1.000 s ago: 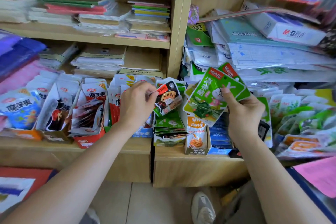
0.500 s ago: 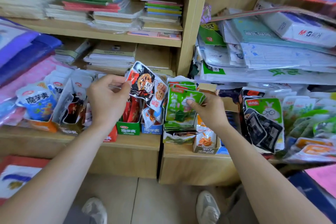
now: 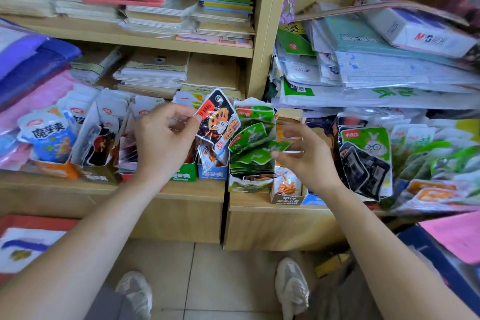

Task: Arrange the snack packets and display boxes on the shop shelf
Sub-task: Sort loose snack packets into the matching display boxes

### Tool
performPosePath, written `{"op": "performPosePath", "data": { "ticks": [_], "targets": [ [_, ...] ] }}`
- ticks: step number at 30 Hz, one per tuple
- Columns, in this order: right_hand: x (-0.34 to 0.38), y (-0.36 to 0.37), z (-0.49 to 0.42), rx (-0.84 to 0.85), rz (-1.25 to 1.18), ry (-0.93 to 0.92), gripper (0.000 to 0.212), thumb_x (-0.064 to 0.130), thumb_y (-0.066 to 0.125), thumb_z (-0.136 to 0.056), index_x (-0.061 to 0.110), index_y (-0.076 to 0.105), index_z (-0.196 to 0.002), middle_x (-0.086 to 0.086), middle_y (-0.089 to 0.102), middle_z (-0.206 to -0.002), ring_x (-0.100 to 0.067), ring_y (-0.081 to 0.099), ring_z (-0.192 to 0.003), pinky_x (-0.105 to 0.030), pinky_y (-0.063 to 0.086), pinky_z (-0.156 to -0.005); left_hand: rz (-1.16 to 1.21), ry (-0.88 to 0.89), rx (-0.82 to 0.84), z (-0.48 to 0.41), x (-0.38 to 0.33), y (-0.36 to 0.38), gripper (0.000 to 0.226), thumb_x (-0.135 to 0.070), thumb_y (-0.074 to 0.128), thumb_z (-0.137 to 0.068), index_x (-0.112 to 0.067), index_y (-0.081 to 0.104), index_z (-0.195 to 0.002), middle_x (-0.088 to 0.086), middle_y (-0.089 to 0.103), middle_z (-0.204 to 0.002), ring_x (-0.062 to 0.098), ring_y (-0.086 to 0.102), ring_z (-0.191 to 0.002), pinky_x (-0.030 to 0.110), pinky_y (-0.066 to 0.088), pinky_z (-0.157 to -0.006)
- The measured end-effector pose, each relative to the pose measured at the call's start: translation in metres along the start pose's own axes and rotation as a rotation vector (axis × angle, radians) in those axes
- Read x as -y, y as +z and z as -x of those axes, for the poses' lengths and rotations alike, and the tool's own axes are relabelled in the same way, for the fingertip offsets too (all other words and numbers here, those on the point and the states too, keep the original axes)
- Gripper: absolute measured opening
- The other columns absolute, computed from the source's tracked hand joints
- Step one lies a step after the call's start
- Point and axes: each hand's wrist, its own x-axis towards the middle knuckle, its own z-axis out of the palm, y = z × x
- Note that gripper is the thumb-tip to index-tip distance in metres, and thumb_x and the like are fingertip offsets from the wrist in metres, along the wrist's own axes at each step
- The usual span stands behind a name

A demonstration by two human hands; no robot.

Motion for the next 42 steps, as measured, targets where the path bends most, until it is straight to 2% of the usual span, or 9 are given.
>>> {"op": "performPosePath", "data": {
  "ticks": [4,8,16,20,23,26,30,36,42],
  "targets": [
    [-0.003,-0.003,0.016,0.255,0.246,-0.151,0.080,0.035,0.093,-0.063,0.031,0.056,-0.134,0.006,0.047,-0.129,-0.009,0.051,-0.116,-0.021,0.048,-0.091,0.010,0.013,0.034,0.006,0.000,0.001,0.004,-0.012,0.074,-0.088,-0.017,0.075,-0.088,-0.005,0.073,-0.078,0.014,0.070,-0.065,0.027,0.053,-0.059],
    [-0.006,0.004,0.023,0.266,0.384,-0.167,0.088,0.013,0.092,-0.065,0.037,0.044,-0.135,0.010,0.040,-0.127,-0.013,0.055,-0.098,-0.036,0.053,-0.084,0.024,0.023,0.049,0.009,0.002,0.003,0.004,-0.012,0.074,-0.087,-0.017,0.075,-0.087,-0.005,0.073,-0.078,0.015,0.070,-0.063,0.030,0.054,-0.059],
    [-0.010,0.000,0.011,-0.126,0.197,-0.159,0.039,0.006,0.086,-0.072,0.017,0.072,-0.107,0.002,0.059,-0.096,-0.008,0.060,-0.071,-0.012,0.047,-0.068,0.020,0.023,0.059,0.012,-0.001,0.006,0.004,-0.013,0.074,-0.087,-0.017,0.075,-0.087,-0.008,0.074,-0.080,0.015,0.070,-0.062,0.033,0.055,-0.057],
    [-0.001,-0.012,0.005,-0.239,0.089,-0.105,0.018,0.007,0.082,-0.078,0.021,0.077,-0.088,0.001,0.071,-0.086,-0.013,0.065,-0.074,-0.030,0.056,-0.071,0.047,0.017,0.074,0.015,-0.004,0.006,0.008,-0.013,0.074,-0.089,-0.021,0.074,-0.091,-0.011,0.073,-0.083,0.015,0.071,-0.067,0.038,0.058,-0.063],
    [0.005,-0.023,0.003,-0.266,-0.002,-0.012,0.022,0.005,0.078,-0.082,0.027,0.072,-0.082,0.010,0.071,-0.076,0.000,0.063,-0.064,-0.019,0.053,-0.064,0.056,0.025,0.054,0.018,-0.003,0.007,0.005,-0.016,0.073,-0.090,-0.019,0.073,-0.094,-0.008,0.073,-0.083,0.018,0.071,-0.069,0.044,0.060,-0.065],
    [0.007,-0.041,0.004,-0.323,-0.117,0.025,0.004,0.010,0.074,-0.088,0.012,0.071,-0.088,0.008,0.072,-0.073,-0.002,0.066,-0.062,-0.018,0.053,-0.062,0.109,0.027,0.001,0.017,-0.003,0.007,0.006,-0.025,0.071,-0.092,-0.021,0.071,-0.096,-0.004,0.073,-0.084,0.024,0.072,-0.071,0.051,0.059,-0.065],
    [0.009,-0.062,0.017,-0.391,-0.292,-0.007,0.009,0.003,0.066,-0.093,-0.003,0.062,-0.098,0.002,0.075,-0.079,-0.013,0.073,-0.074,-0.023,0.058,-0.065,0.177,0.052,-0.045,0.020,-0.018,0.012,0.005,-0.018,0.070,-0.095,-0.022,0.067,-0.095,-0.002,0.072,-0.085,0.021,0.073,-0.070,0.052,0.058,-0.064],
    [0.006,-0.104,0.038,-0.645,-0.392,-0.029,0.015,0.009,0.066,-0.095,0.020,0.059,-0.087,-0.006,0.074,-0.082,-0.022,0.073,-0.070,-0.035,0.060,-0.067,0.297,-0.027,-0.004,0.031,-0.039,0.036,0.009,-0.013,0.069,-0.095,-0.021,0.066,-0.093,0.002,0.072,-0.083,0.018,0.073,-0.065,0.039,0.058,-0.062],
    [-0.012,-0.154,0.056,-0.980,-0.392,0.039,0.019,0.009,0.063,-0.095,0.018,0.050,-0.084,0.003,0.065,-0.071,-0.016,0.069,-0.063,-0.035,0.057,-0.062,0.427,-0.043,0.109,0.049,-0.067,0.076,0.019,-0.008,0.066,-0.095,-0.026,0.064,-0.089,0.000,0.069,-0.078,0.020,0.071,-0.065,0.020,0.055,-0.060]
  ]
}}
